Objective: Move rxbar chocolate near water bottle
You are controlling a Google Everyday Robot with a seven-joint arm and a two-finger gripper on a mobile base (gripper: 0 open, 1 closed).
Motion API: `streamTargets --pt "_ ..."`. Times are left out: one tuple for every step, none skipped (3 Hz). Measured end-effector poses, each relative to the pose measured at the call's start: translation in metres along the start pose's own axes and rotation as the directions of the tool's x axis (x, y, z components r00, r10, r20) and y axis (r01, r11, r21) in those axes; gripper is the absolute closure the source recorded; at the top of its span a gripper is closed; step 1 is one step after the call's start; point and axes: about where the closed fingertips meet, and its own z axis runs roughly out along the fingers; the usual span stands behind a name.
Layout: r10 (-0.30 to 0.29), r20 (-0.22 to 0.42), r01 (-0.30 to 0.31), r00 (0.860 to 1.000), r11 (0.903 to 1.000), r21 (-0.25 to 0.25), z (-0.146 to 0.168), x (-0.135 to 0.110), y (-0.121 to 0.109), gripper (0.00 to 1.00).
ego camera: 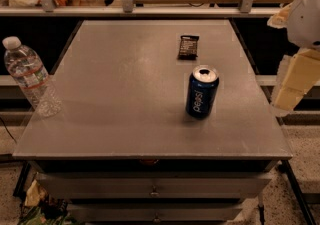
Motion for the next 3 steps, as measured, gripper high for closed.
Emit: streamTargets --pt "0.000 0.000 0.000 1.000 1.0000 0.000 0.000 0.000 0.000 0.00" --pt "0.056 0.021 -0.056 0.998 0.9984 0.010 0.010 -0.014 -0.017 0.00" --pt "0.173 0.052 -0.174 0.984 0.9845 0.021 0.028 -0.030 -0.054 0.00"
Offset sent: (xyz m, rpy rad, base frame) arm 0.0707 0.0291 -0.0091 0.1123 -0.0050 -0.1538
